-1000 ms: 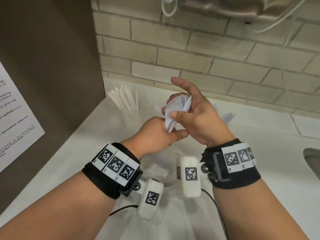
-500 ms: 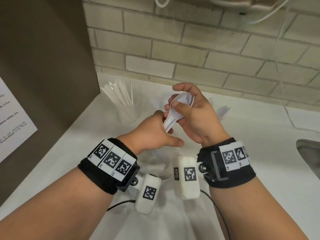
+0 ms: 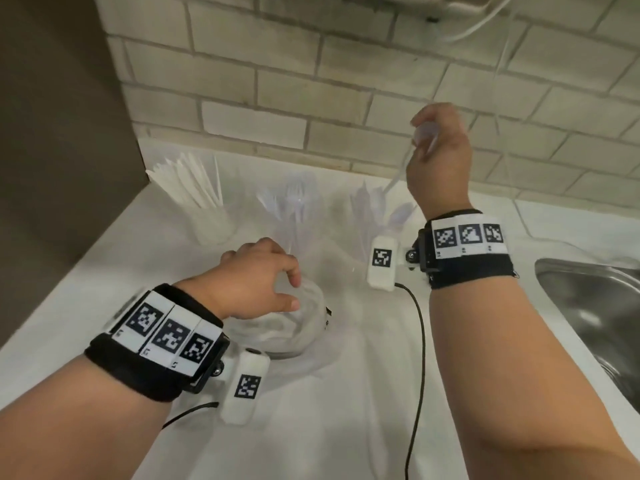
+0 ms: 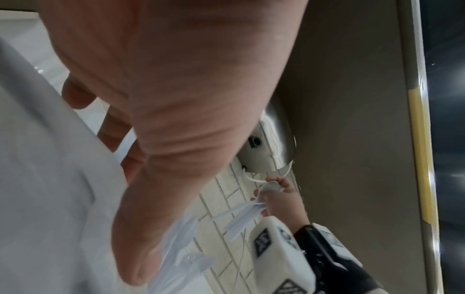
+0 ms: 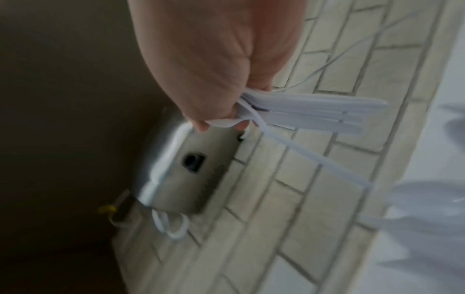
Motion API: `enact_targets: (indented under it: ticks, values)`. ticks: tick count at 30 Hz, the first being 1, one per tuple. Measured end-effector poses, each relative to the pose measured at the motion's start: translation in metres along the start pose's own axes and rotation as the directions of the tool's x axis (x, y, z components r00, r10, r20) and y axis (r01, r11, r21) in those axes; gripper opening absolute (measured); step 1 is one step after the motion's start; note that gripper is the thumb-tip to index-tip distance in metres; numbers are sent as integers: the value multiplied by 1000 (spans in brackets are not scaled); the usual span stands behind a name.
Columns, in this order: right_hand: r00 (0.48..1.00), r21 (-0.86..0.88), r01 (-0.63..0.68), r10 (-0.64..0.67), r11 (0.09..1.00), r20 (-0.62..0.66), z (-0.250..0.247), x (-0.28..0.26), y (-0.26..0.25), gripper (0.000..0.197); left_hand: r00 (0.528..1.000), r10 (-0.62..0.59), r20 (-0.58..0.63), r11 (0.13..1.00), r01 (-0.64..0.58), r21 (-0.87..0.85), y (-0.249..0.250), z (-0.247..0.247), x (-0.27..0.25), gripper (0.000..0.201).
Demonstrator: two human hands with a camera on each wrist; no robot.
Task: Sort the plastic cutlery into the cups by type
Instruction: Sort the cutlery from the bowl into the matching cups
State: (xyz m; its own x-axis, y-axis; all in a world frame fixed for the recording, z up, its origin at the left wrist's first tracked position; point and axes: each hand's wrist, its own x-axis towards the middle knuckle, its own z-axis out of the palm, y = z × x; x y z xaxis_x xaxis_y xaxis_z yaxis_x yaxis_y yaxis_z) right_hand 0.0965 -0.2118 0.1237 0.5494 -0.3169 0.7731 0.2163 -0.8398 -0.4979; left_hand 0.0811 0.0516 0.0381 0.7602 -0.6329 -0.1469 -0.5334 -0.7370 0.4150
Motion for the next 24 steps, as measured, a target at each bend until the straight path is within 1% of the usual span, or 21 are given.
enact_targets:
  ticks: [3, 6, 8, 11, 13, 15, 16, 18, 19, 20, 21, 22, 24]
  values:
    - [989, -55, 88, -81, 995, 124, 13, -9, 14, 45, 1000, -5, -3, 1000, 5, -3, -1, 3, 1, 23]
    - [970, -68, 155, -139, 986, 201, 24, -14, 24, 44, 1000, -14, 3, 1000, 14, -22, -5, 3, 0, 20]
    - [957, -59, 161, -141, 985, 255, 31, -16, 26, 44, 1000, -16, 2, 999, 16, -42, -8, 4, 0, 19]
    - [946, -32, 118, -103, 992, 307, 42, -19, 27, 40, 1000, -14, 3, 996, 14, -84, -10, 7, 1, 19]
    - [945, -35, 23, -10, 999, 328, 48, -22, 32, 31, 1000, -14, 0, 995, 13, -96, -12, 7, 2, 20]
    - [925, -71, -143, 159, 987, 345, 54, -28, 40, 24, 1000, -16, 2, 995, 16, -99, -13, 8, 2, 21]
    - [899, -106, -232, 255, 967, 356, 57, -30, 47, 22, 1000, -16, -1, 995, 16, -103, -13, 9, 2, 21]
    - [824, -184, -383, 425, 905, 375, 61, -34, 57, 20, 1000, -16, -5, 994, 15, -111, -14, 10, 2, 21]
    - [790, -214, -426, 477, 879, 385, 62, -35, 58, 21, 1000, -18, -4, 993, 18, -114, -14, 10, 2, 20]
    - [778, -230, -437, 494, 870, 388, 64, -36, 59, 24, 1000, -19, -4, 993, 19, -114, -14, 11, 3, 20]
    - [785, -255, -415, 486, 873, 385, 65, -36, 58, 26, 1000, -19, -4, 993, 18, -112, -13, 11, 2, 20]
    - [811, -281, -368, 453, 887, 370, 65, -36, 57, 27, 1000, -19, -3, 993, 18, -114, -13, 11, 2, 20]
    - [886, -306, -257, 350, 917, 303, 62, -34, 53, 26, 1000, -18, -4, 992, 17, -122, -13, 11, 2, 20]
